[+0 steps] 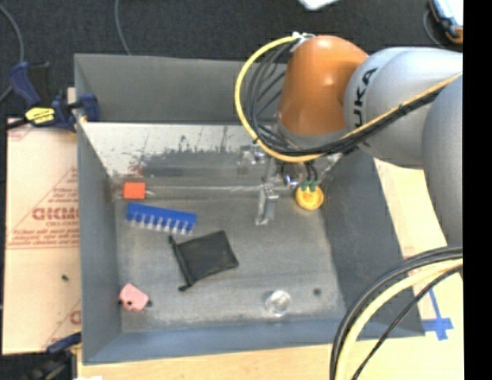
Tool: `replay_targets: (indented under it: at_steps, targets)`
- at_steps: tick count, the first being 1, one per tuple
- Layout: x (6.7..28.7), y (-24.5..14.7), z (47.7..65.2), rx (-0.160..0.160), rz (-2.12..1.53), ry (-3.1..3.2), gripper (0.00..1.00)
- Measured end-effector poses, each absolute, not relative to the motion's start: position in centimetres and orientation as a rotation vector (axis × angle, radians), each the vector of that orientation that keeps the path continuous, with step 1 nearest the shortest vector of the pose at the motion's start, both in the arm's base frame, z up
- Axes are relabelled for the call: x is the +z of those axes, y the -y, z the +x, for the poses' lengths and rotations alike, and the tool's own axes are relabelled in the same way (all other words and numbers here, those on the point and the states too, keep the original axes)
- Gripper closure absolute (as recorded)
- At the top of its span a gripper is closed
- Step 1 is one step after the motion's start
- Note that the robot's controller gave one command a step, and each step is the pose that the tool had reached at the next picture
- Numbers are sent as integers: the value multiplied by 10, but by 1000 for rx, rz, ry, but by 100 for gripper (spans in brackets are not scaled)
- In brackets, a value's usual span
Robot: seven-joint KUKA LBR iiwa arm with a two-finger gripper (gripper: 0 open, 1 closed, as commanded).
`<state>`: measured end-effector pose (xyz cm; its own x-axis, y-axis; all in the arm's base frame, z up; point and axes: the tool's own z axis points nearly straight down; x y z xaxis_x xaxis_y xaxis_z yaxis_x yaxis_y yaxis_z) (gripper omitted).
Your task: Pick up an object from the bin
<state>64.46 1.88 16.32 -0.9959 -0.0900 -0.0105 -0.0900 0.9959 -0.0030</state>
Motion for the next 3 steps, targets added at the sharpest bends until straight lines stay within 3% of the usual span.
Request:
replay_targets:
  at_steps: [1,2,3]
  targets:
    - [157,-29,645,-2,34,-3133,0]
    - [97,-88,617,-3,-334,-3113,0]
    - [76,-73,625,-2,19,-3133,0]
